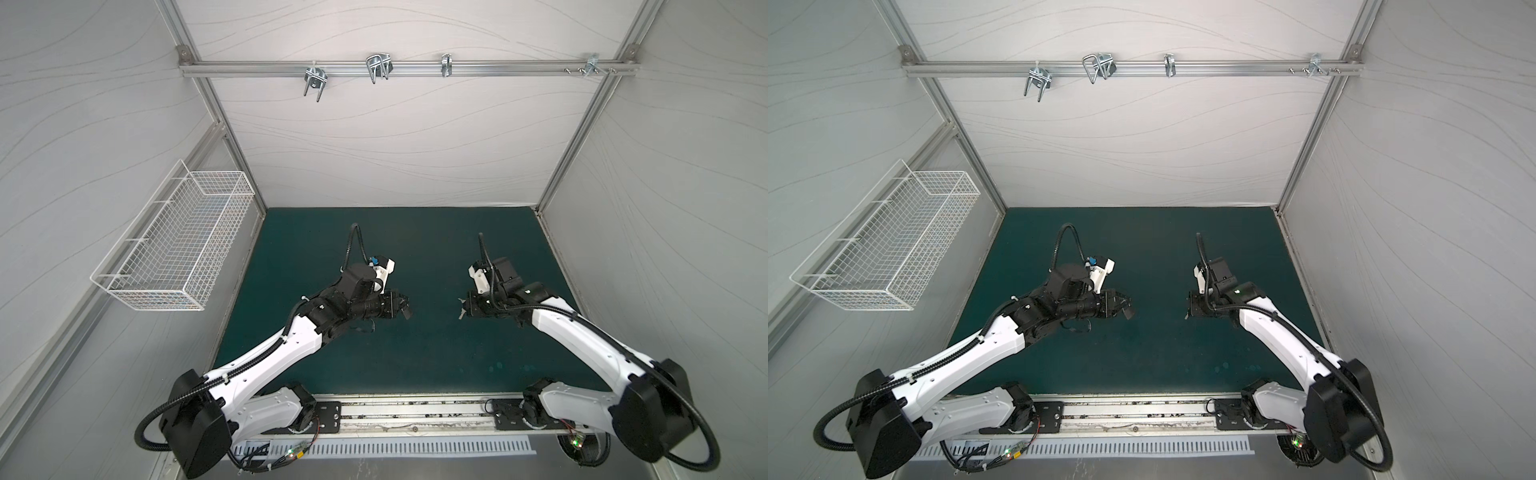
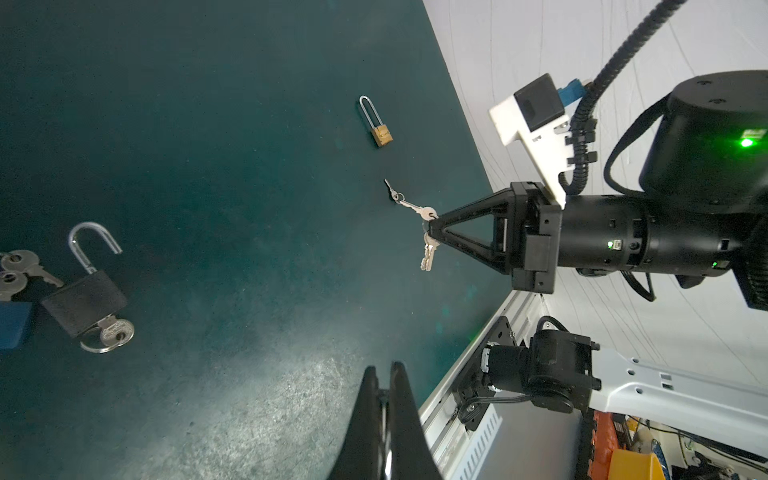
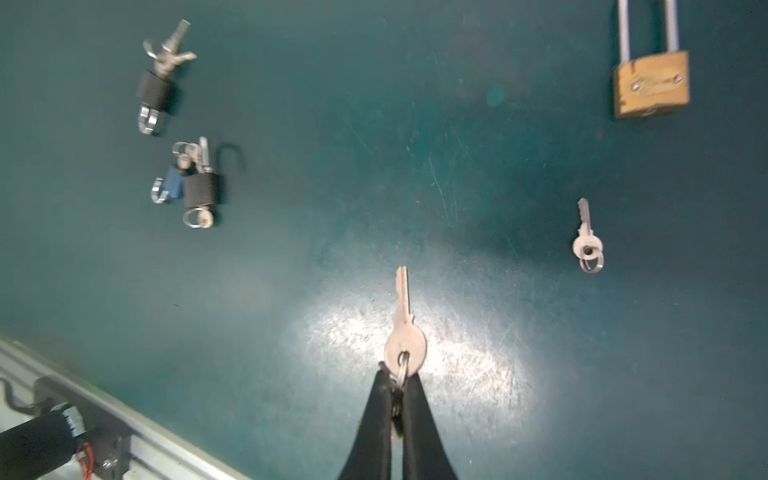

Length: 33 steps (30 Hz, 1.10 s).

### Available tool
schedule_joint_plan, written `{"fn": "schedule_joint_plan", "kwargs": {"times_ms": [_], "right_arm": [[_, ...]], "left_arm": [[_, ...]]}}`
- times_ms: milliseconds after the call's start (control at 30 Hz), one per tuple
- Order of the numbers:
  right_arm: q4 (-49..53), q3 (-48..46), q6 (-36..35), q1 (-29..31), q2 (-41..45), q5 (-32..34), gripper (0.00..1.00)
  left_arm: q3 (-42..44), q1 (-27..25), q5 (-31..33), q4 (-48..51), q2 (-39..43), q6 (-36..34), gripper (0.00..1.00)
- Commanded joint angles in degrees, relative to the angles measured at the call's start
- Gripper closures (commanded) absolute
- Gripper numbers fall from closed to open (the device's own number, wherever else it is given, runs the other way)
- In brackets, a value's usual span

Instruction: Lock with the key

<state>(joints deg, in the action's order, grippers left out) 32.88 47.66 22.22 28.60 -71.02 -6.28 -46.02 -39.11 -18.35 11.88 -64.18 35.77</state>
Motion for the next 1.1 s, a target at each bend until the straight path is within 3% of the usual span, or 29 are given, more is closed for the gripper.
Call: {"fn": "schedule_joint_plan", "kwargs": {"times_ms": [0,300,567,800,1067], "right_arm": [[-1.9,1.7,-2.3,-0.8,-5.8,-2.3,1.0],[-2.9,5.5,-5.4,-3.5,-16.2,-5.3,1.0],[-2.9,5.5,-7.5,-5.9,-19.8,-6.1,1.0],[-1.1,6.1,-8.1,-7.2,-21.4,-1.8,1.0],[1.3,8.0,-8.0,-7.5,-24.1,0.1,0.84]], "left_arm": [[-0.3,0.1,0.7,-5.6,-0.2,1.7,1.0],[0.8,0.1,0.9,-4.8,1.4,1.9,1.0],[0.3,0.1,-0.5,-5.1,0.7,2.0,1.0],[-0.5,0.2,-1.3,-5.4,-0.4,2.1,1.0],[-0.8,0.1,-1.3,-5.3,-0.1,2.6,1.0]]}}
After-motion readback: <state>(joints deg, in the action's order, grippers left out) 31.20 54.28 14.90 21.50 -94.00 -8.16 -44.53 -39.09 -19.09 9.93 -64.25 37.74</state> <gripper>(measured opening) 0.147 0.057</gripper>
